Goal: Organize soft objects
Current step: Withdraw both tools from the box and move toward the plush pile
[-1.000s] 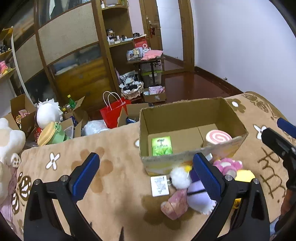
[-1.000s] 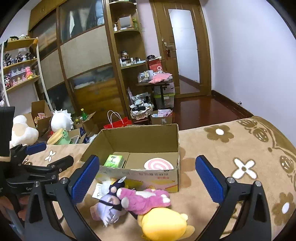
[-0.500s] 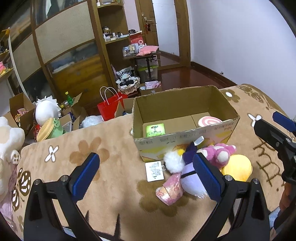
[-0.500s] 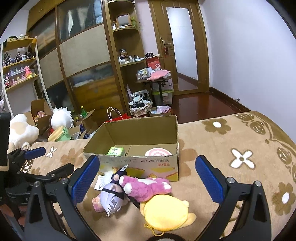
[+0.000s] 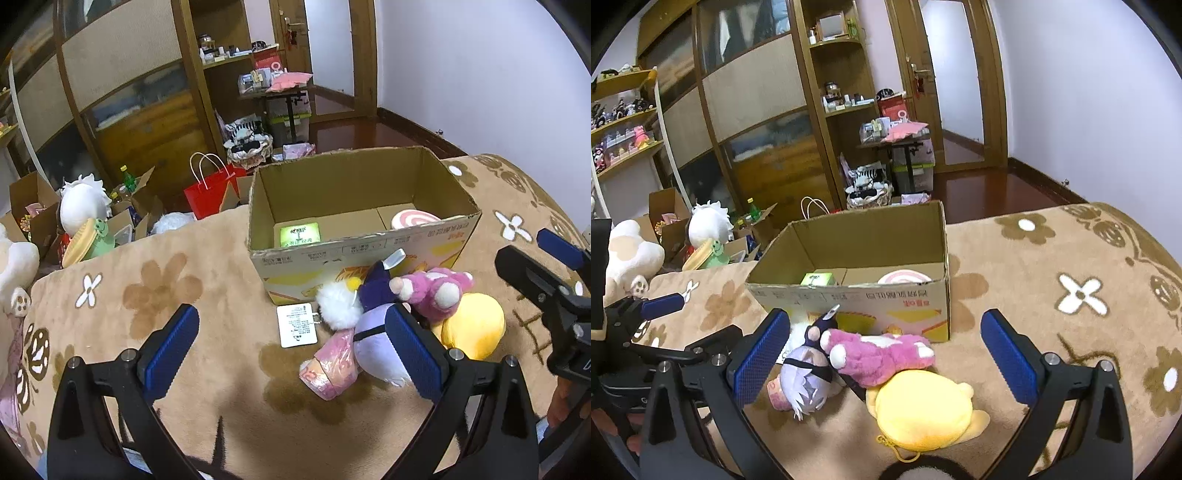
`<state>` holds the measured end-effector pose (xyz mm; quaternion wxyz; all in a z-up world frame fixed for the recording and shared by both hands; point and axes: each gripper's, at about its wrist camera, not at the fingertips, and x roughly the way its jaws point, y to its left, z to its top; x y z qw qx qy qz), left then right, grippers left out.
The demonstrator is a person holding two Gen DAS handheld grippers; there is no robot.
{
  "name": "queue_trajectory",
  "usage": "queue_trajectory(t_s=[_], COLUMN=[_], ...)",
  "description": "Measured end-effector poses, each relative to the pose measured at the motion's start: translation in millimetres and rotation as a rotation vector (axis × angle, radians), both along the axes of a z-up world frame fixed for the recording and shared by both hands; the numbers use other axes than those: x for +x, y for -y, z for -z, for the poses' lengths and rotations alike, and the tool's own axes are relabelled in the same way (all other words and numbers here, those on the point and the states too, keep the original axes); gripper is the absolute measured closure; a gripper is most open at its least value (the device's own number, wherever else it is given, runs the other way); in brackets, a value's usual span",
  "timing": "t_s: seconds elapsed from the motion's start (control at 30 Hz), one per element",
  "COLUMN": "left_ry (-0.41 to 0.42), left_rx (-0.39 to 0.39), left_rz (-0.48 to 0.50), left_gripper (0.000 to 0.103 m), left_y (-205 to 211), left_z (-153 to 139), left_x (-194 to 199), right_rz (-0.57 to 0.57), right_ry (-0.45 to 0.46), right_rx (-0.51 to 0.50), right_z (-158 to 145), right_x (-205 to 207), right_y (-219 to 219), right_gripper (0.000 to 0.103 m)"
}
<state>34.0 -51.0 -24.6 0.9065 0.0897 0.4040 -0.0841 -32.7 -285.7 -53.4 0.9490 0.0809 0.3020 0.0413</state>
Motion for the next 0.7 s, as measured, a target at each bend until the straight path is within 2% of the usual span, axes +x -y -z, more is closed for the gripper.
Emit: queue_trajectory(t_s=[0.7], left_ry=[-0.094], left_rx=[0.02], left_rz=[0.02], left_gripper=[0.003], left_y=[9], left_z=[28], left_x=[6], right_rz=[0.015], right_ry=[-0.09], right_rx=[0.042], right_z=[41], right_x=[19], right_y=[8], right_gripper=[0.0])
